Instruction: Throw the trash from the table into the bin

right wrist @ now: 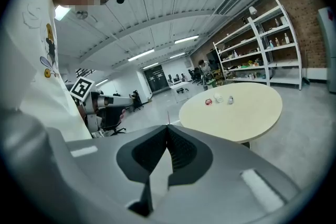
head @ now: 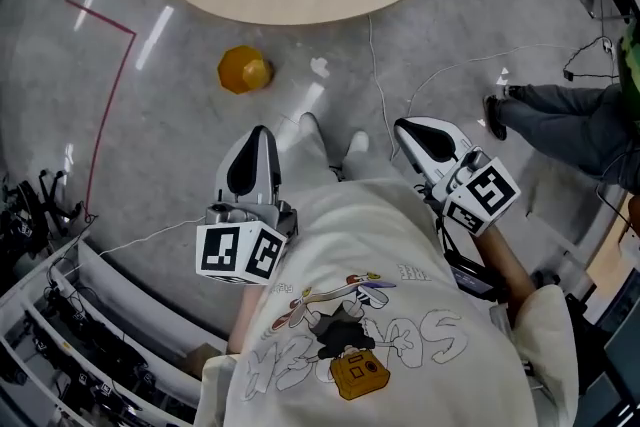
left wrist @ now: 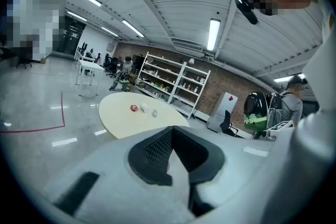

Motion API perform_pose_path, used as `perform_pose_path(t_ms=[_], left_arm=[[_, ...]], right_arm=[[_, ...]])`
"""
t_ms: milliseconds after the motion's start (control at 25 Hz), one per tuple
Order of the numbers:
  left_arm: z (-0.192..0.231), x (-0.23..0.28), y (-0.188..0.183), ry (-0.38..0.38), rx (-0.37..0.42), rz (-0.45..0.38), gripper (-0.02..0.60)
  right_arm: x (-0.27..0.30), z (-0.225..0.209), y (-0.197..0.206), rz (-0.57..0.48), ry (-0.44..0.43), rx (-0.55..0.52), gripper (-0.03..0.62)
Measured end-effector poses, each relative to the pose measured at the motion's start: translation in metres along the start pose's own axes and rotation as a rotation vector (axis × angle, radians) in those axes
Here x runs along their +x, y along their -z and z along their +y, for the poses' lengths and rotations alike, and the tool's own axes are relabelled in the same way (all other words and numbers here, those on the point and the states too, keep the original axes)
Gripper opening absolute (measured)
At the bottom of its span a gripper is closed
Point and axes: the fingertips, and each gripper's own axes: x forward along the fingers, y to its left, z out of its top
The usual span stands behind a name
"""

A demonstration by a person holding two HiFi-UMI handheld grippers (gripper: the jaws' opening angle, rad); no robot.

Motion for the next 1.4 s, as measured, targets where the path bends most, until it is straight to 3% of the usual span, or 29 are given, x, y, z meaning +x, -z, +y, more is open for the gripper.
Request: perform_pose_path(t_ms=[280, 560, 720, 880, 1120, 1400], left_arm=[[0.032, 0.02, -0.01, 0.021, -0.035, 0.019, 0.005], [0.082, 0.066, -0.046, 0.048, -0.063, 0.028, 0.005], [0.092, 0.085, -0.054, 0.053, -0.07, 0.058, 0.005], [0.085, 0.125, -0.066, 0.035, -0.072, 0.061, 0.005], [0.067, 0.183, -0.071, -0.018, -0.078, 0.073, 0.005], [0.046, 0.251, -0.078, -0.107, -0.047, 0.069, 0.005]], right_arm=[[0.027, -0.003, -0.004, 0.047, 0.057, -0.019, 0.008], [0.078, -0.016, -0.029, 0.102, 0.072, -0.068, 0.008], [0.084, -0.03, -0.039, 0.108, 0.086, -0.04, 0.008], [0.093, -0.077, -0.053, 0.107, 0.069, 0.014, 0.008], [0.109, -0.138, -0.078, 0.12, -0.033, -0.015, 0.008], [0.126, -0.206, -0.093, 0.179, -0.095, -0.048, 0.008]])
